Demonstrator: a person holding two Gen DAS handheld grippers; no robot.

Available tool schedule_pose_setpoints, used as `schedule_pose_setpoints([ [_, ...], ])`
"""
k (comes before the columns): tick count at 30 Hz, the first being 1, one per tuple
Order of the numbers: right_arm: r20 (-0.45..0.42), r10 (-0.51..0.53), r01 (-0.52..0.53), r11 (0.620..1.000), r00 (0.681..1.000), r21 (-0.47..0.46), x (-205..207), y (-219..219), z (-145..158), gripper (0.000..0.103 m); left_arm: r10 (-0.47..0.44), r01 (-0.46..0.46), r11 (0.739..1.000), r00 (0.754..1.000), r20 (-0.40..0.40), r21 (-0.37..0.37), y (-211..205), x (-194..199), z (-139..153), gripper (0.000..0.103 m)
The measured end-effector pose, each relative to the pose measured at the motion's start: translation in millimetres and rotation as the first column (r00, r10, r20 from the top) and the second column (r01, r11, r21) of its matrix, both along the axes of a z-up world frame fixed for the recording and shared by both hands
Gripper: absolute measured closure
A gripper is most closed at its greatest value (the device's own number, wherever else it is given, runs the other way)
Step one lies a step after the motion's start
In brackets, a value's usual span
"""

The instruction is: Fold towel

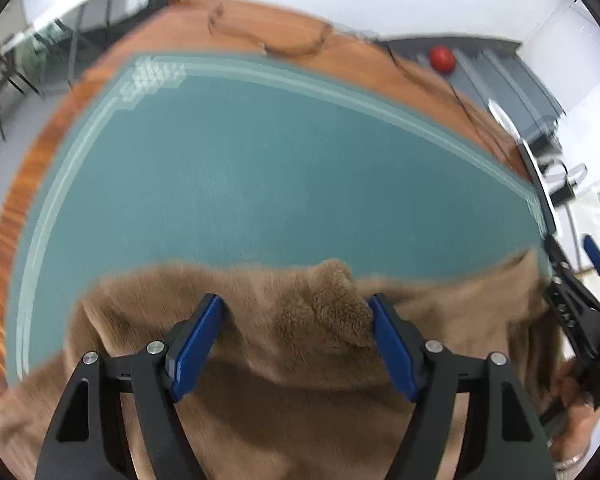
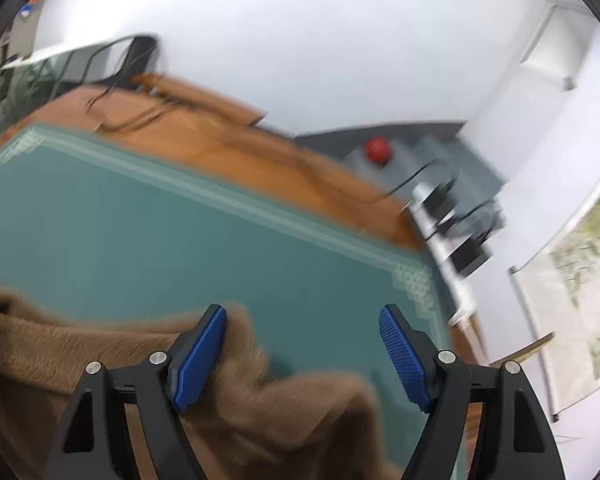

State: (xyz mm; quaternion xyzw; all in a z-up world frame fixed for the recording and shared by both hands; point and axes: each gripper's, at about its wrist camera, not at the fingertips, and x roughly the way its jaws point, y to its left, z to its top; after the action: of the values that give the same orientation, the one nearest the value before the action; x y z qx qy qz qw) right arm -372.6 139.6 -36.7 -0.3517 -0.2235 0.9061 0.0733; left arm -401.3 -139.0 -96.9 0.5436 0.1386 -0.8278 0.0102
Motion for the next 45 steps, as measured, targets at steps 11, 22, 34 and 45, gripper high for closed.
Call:
schedule_pose_setpoints([
  [11,0.166,0.221,-0.169,0.945,0.961,-0.279,13.2,1.5,-6.1,0.021,-0.007,0.01,0.991,1.0,-0.028,0.133,-23.2,11.8,5.8,0.024],
  [22,0.335,0.32,-0.125,0.861,0.886,-0.493,-32.1,45.6,-53.0,0.021,-0.245,0.249,0.968,0.966,-0.084,0.039,-26.3,-4.5,-12.6,0.024],
  [34,0.381,0.451,-0.263,0.852,0.807,-0.453,-35.6,37.0,-62.0,0.056,-0.409,0.407,0.912,0.911,-0.047,-0.049,9.5,-28.9,-37.7,0.049],
  [45,0.136,0.126,-0.081,0.951,0.983,-0.298,-38.2,67.2,-3.2,0.099,-0.293,0.288,0.956,0.951,-0.097,-0.062,24.5,-57.8,-15.2,0.079],
])
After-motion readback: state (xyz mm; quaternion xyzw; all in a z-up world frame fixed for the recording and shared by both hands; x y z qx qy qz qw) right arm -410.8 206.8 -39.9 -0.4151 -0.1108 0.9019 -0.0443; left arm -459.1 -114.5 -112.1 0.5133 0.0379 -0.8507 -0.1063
